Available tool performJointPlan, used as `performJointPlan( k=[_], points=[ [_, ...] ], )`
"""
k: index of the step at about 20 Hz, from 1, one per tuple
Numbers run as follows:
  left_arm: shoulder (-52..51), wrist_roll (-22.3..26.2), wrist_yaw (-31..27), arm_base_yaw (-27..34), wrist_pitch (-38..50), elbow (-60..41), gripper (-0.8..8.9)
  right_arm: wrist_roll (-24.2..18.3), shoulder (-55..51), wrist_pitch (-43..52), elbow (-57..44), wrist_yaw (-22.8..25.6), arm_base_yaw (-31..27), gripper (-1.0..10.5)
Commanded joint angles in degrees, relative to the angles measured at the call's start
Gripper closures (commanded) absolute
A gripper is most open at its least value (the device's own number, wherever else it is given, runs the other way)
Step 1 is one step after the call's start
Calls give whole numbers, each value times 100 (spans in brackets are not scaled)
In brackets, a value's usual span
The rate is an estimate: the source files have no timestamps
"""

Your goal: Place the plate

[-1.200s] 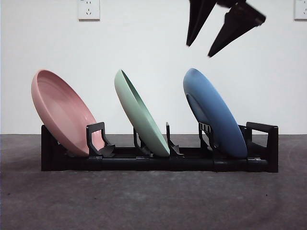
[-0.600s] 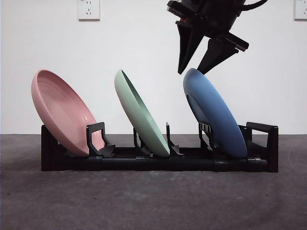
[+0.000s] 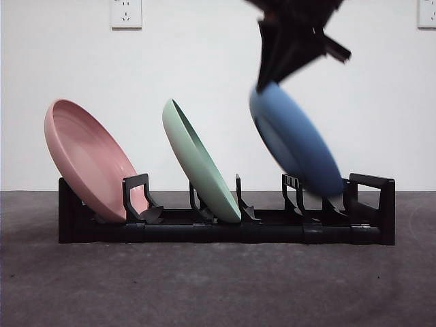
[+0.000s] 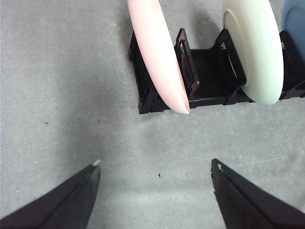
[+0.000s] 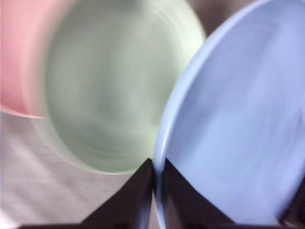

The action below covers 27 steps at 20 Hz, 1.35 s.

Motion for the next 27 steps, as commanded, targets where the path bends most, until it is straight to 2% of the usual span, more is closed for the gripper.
performJointPlan(
  k=[1,4,7,10,12,15,17,22,27],
  points=[
    [24,0,35,-15,35,118,441,11,-46,-249,649,-227,35,939],
    [24,35,35,-15,44,118,441,-343,-46,-752,1276,-219,70,939],
    [26,181,33,-15,76,118,441,-922,-166,-1128,1537,-210,146,939],
    [31,212,33,-15,76,118,441,-1084,-551,-1152,1445,-57,367,939],
    [31,212,33,-15,76,118,441,-1099,-1071,-824,986,372,603,939],
    [31,210,33,-15,85,118,442,-1099,-2240,-31,-372,761,1016,939],
    [31,210,33,-15,120,118,441,-1099,-3008,396,-1215,1198,1370,939],
    [31,205,33,-15,337,118,441,-997,-4382,243,-2601,2603,2439,939],
    [37,186,31,-15,356,118,441,-662,-4656,-260,-3405,2710,3733,939]
  ],
)
